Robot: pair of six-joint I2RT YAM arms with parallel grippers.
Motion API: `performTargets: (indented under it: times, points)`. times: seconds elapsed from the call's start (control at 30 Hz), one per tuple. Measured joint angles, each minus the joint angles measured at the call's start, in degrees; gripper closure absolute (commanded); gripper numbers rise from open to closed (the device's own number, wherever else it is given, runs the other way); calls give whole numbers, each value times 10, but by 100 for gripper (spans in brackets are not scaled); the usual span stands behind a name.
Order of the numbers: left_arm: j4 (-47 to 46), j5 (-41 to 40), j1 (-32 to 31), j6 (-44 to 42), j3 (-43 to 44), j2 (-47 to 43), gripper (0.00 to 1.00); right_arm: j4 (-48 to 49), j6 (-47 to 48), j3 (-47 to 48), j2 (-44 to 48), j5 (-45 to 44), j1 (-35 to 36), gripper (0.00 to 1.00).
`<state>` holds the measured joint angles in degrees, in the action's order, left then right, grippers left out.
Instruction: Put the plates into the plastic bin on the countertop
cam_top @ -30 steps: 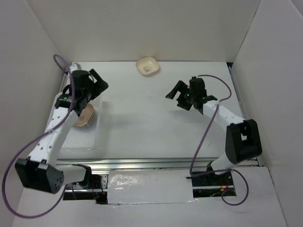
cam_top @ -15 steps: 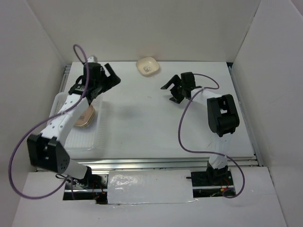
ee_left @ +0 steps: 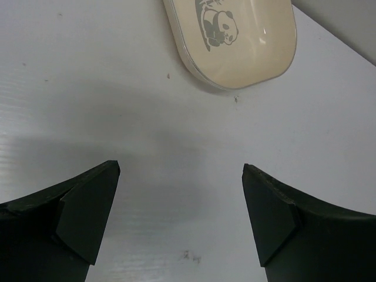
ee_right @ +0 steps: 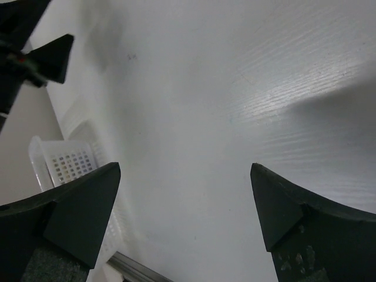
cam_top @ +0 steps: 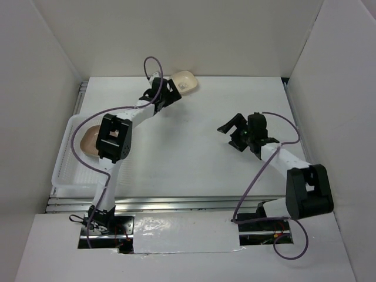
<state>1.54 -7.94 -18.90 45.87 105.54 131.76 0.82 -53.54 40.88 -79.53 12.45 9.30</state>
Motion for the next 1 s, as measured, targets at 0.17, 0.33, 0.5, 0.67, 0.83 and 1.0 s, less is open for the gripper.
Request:
performTargets:
  times: [0.17, 0.33, 0.5, 0.67, 0.83, 1.0]
  points:
    - [-69, -38, -17, 45, 12, 59, 1, -1, 32, -38, 70, 31, -16, 0]
    - [-59, -115, -31, 76, 84, 116, 1, -8, 47, -65, 123, 63, -28, 0]
    - [-19, -193, -44, 99, 186, 172, 1, -8, 53, -88, 165, 86, -38, 0]
    - [-18, -211, -45, 129, 195, 183, 1, -5, 54, -108, 180, 109, -40, 0]
    - [-15, -240, -40, 127, 227, 205, 2, -5, 54, -112, 189, 128, -40, 0]
    - [-9, -261, -41, 107, 288, 243, 6, -6, 54, -115, 224, 145, -40, 0]
